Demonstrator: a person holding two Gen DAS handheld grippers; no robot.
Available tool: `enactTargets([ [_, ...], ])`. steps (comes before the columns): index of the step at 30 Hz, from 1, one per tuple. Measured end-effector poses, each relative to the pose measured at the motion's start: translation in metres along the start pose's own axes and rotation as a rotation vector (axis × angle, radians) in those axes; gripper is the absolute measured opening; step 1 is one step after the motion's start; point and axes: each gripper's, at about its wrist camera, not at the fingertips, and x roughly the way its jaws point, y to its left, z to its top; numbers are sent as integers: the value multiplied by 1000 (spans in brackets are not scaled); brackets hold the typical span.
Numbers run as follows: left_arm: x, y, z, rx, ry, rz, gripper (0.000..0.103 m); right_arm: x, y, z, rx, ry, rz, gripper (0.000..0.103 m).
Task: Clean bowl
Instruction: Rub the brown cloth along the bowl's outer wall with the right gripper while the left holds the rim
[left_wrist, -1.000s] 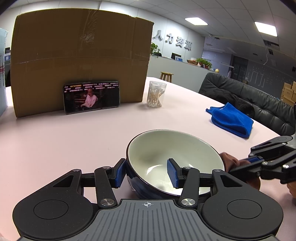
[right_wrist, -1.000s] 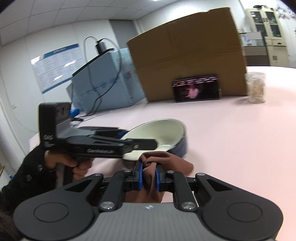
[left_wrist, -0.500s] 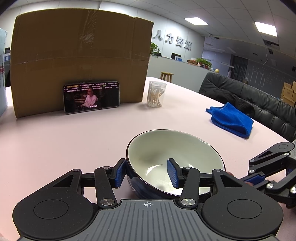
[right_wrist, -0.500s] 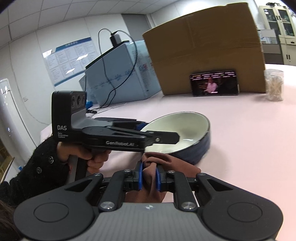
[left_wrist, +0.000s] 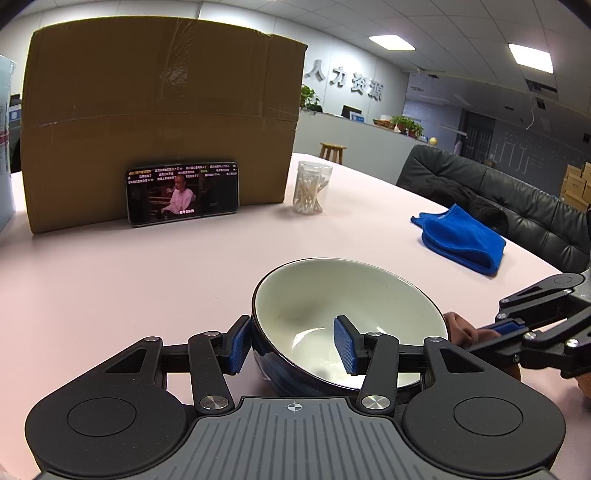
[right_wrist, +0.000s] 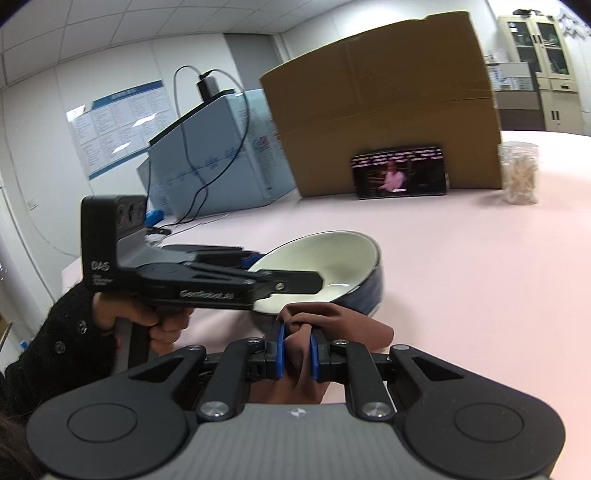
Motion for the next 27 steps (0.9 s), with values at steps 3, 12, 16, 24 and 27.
enactTargets([
  [3,0,0,0,-1,0,-1,46,1,1,0,-5,0,-2,16],
  [12,0,-3,1,-1,0,0,46,9,14,-3,-34,29,68,16],
  [16,-1,-3,0,-2,0,-1,47,11,16,-3,-37,35,81,16],
  [24,-2,-4,0,-1,0,-5,51,1,3,0,-10,9,4,15],
  [27,-1,-4,0,-6,-1,-9,53,-2,-3,3,8,-11,-15,15],
])
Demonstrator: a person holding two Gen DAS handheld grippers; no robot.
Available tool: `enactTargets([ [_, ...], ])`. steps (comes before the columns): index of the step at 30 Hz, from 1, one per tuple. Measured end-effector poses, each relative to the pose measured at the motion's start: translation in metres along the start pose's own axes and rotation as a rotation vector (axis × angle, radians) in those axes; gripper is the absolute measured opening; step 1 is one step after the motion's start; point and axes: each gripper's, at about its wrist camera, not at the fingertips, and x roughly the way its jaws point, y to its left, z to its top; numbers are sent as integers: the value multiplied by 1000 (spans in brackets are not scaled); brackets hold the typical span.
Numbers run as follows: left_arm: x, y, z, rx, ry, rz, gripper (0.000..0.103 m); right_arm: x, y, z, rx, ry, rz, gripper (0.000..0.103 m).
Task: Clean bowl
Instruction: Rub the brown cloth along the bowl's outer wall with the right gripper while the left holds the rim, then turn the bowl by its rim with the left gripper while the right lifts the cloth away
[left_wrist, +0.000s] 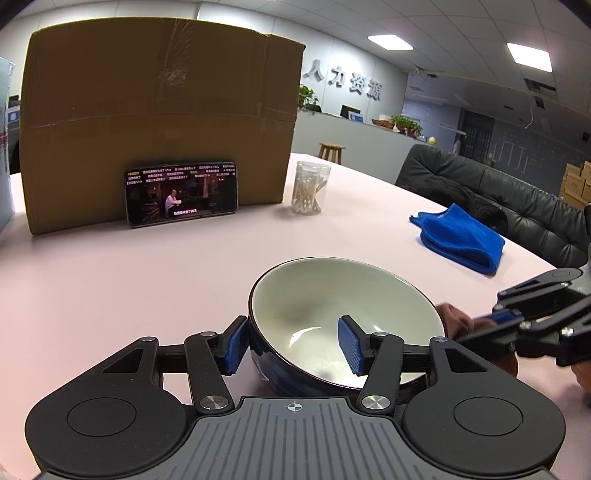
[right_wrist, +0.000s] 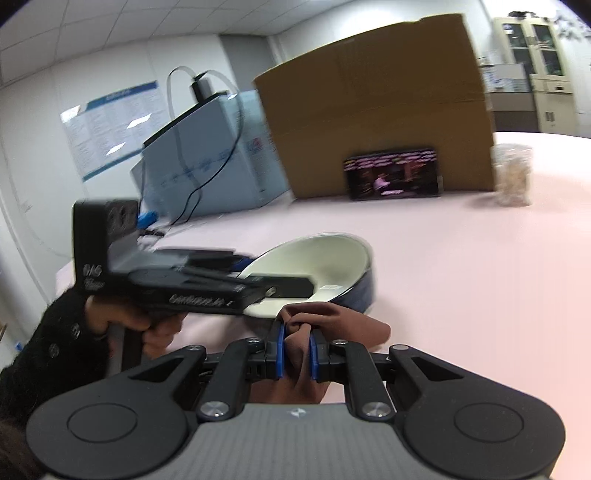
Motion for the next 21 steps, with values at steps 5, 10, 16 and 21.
enactTargets([
  [5,-2,1,0,-4,-9,-2,61,-2,-7,5,23,-17,-25,15],
  [10,-8,0,-1,-9,-33,-5,70,-5,-17,13,57,-57,-75,15],
  [16,-17,-1,-3,-30,-60,-24,74,6,-37,19,138,-68,-77,16],
  [21,-23,2,-5,-73,-75,-48,75,13,-51,22,189,-80,-72,16],
])
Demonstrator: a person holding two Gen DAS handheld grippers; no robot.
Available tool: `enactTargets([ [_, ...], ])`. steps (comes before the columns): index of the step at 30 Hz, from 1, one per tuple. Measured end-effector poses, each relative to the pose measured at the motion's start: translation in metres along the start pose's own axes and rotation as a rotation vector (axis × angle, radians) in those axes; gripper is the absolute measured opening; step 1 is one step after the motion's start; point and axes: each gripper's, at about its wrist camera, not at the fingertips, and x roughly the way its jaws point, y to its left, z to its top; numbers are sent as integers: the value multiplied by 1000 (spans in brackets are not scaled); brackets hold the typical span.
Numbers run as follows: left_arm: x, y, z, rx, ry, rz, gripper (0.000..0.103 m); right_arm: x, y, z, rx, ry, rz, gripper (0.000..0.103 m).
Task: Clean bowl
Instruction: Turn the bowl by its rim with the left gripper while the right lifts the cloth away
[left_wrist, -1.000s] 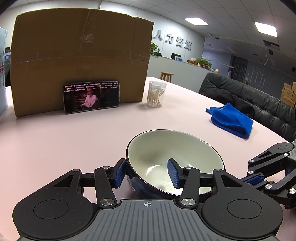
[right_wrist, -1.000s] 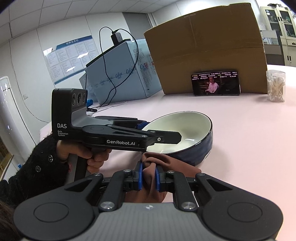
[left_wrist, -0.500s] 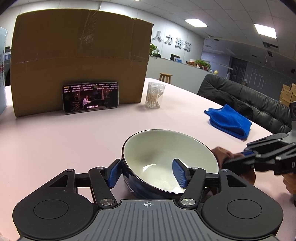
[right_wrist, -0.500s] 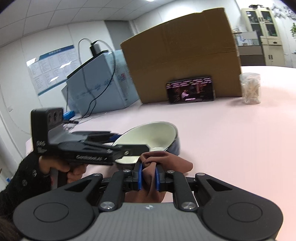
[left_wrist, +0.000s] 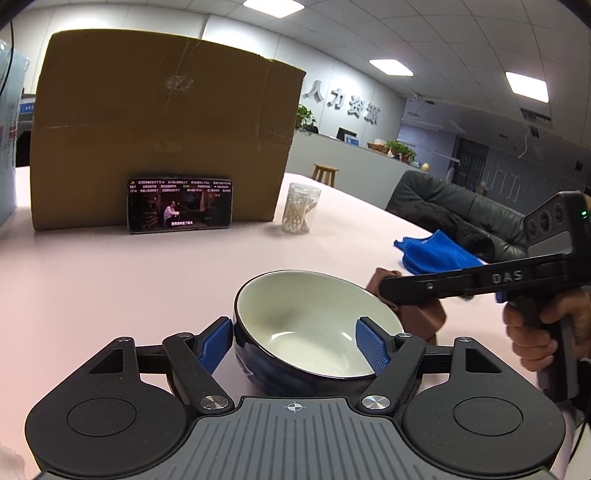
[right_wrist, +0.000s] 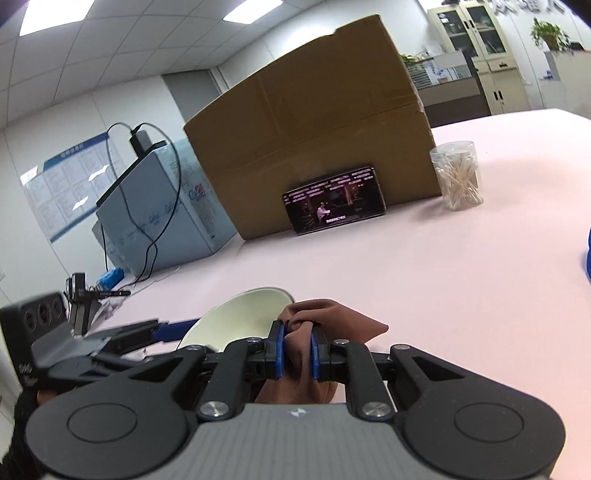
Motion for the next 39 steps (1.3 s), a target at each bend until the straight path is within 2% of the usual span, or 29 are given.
enactTargets([
  [3,-4,2,-1,-31,-9,-17,77,6,-8,3,30,0,6,16],
  [5,-7,4,-3,-57,-16,-39,83,11,-15,6,53,4,12,16],
  [11,-13,-3,-6,-45,-28,-79,93,24,-29,10,106,20,13,17],
  [26,-21,-19,-12,-7,-22,-143,100,41,-39,9,142,55,3,18],
  [33,-17,-16,-12,-27,-8,-153,101,40,-31,6,116,60,37,17],
  [39,-13,-13,-12,-33,-8,-157,102,32,-23,4,86,44,31,16],
])
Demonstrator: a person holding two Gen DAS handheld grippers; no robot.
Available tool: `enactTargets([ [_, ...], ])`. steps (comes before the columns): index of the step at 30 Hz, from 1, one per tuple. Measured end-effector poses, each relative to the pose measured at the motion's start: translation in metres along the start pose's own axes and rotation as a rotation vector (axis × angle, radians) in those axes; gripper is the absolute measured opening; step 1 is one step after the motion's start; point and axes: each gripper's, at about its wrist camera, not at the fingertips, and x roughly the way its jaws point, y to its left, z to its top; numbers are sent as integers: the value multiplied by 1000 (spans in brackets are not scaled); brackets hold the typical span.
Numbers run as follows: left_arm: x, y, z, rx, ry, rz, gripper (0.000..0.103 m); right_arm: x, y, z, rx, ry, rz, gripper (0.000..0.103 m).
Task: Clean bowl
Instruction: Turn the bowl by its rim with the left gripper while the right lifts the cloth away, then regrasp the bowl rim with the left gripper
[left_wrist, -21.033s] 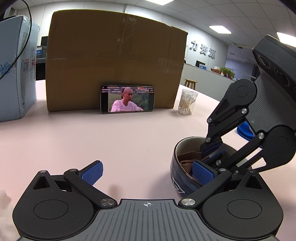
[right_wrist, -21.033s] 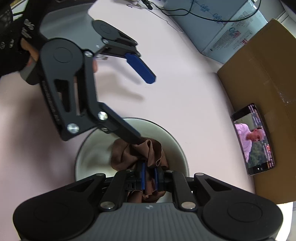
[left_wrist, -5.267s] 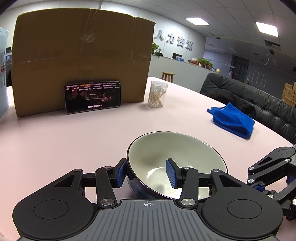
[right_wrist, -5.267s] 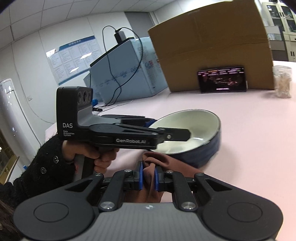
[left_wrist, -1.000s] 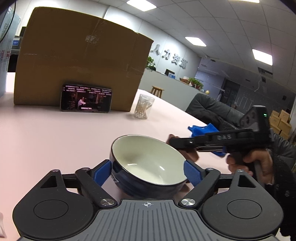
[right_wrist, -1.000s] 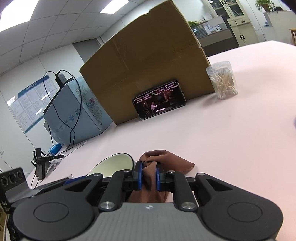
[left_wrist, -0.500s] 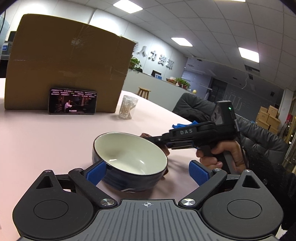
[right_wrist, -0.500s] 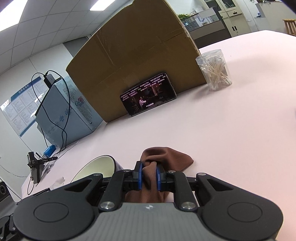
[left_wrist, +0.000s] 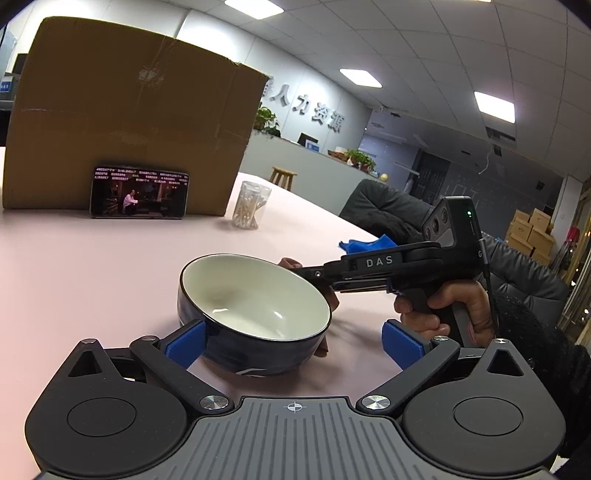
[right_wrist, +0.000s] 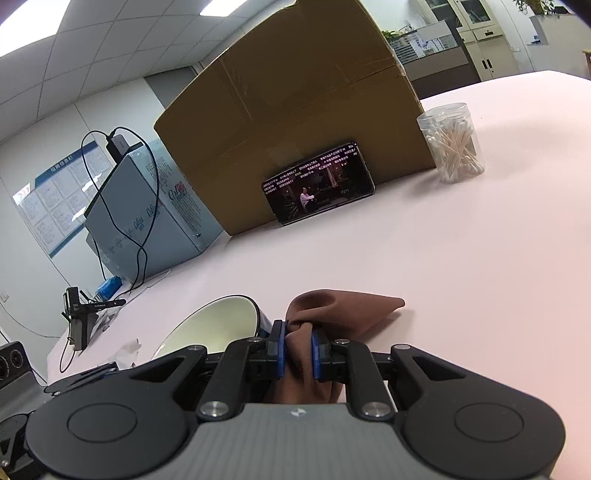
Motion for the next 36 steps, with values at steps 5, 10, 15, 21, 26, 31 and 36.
enactTargets([
  [5,3,3,1,-6,0,13,102,-8,2,-5,4,-11,9,15],
  [10,8,7,4,-14,8,36,102,-13,1,-11,20,-3,24,15],
  [15,12,11,8,-23,17,87,102,-17,6,-18,15,10,49,15],
  [21,21,10,12,-8,53,126,103,-25,18,-27,-24,10,47,15],
  [26,35,12,20,-14,76,148,103,-32,18,-31,-14,6,66,15],
  [31,50,11,26,-14,83,164,103,-38,19,-35,-10,10,82,15],
  [36,60,9,29,5,90,164,103,-43,22,-41,-12,19,102,15],
])
